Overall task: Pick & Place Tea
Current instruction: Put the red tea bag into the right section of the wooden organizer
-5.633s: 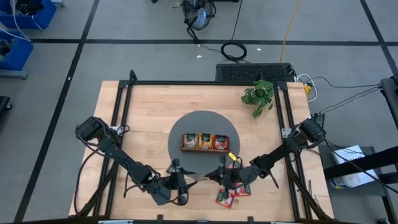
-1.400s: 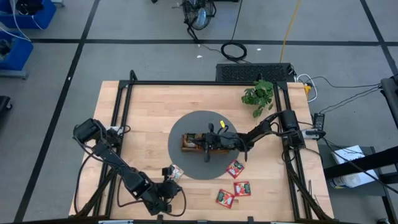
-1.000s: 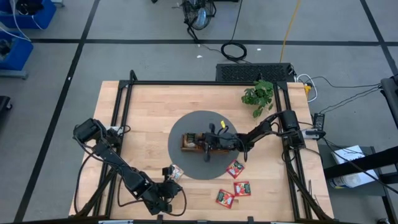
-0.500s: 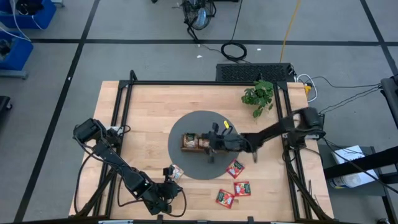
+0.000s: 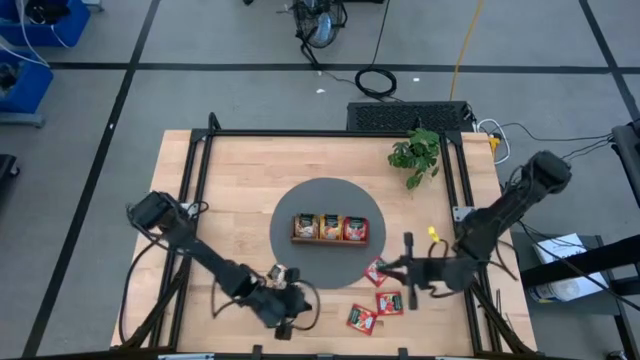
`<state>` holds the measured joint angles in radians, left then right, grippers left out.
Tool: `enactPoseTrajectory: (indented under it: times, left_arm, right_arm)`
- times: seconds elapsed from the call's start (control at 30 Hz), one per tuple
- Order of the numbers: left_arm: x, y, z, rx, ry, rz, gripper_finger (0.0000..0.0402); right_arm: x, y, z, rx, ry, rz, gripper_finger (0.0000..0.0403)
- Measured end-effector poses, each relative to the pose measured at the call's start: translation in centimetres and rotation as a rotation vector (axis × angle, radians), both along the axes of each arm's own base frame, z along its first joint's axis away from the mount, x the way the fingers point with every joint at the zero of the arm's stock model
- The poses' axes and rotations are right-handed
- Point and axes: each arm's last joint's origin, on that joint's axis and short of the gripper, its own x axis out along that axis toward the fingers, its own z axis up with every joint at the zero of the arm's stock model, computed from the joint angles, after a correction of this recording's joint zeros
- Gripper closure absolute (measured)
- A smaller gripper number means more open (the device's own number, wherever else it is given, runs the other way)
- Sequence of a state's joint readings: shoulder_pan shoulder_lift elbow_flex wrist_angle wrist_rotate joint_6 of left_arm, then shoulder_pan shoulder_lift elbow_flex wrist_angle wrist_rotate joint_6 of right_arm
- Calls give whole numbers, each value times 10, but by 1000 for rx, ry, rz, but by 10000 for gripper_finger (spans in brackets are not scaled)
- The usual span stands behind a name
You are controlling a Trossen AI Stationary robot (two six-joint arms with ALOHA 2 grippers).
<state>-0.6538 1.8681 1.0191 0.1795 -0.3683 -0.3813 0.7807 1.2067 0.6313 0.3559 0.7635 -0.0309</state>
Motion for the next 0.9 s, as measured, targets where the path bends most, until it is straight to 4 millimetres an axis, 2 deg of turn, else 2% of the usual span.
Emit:
enactPoseTrajectory:
  times: [0.13,0.23,0.37,0.47,0.63,0.73,0.8,0.9]
  left_arm:
    - [34,9,-11,-74,14,-84,397]
    - [65,10,-9,-69,-11,-148,394]
    - [92,10,-13,-24,5,-191,393]
    - [103,7,-16,7,-12,-211,393]
    - [114,8,-14,85,-134,-144,393]
    - [114,12,-16,121,-121,-85,392]
    - [114,13,-18,134,-101,-76,392]
    - [112,13,-20,144,-78,-80,392]
  right_arm:
    - [-21,0,-26,141,-19,54,393]
    - [-28,1,-50,184,23,145,399]
    - [-32,11,-70,253,120,285,401]
    - [-34,21,-85,218,184,290,402]
    - [-34,20,-100,127,121,-12,402]
    - [-35,16,-103,188,109,-118,402]
    - [-34,13,-105,242,130,-138,402]
    - [-30,11,-111,286,254,-59,402]
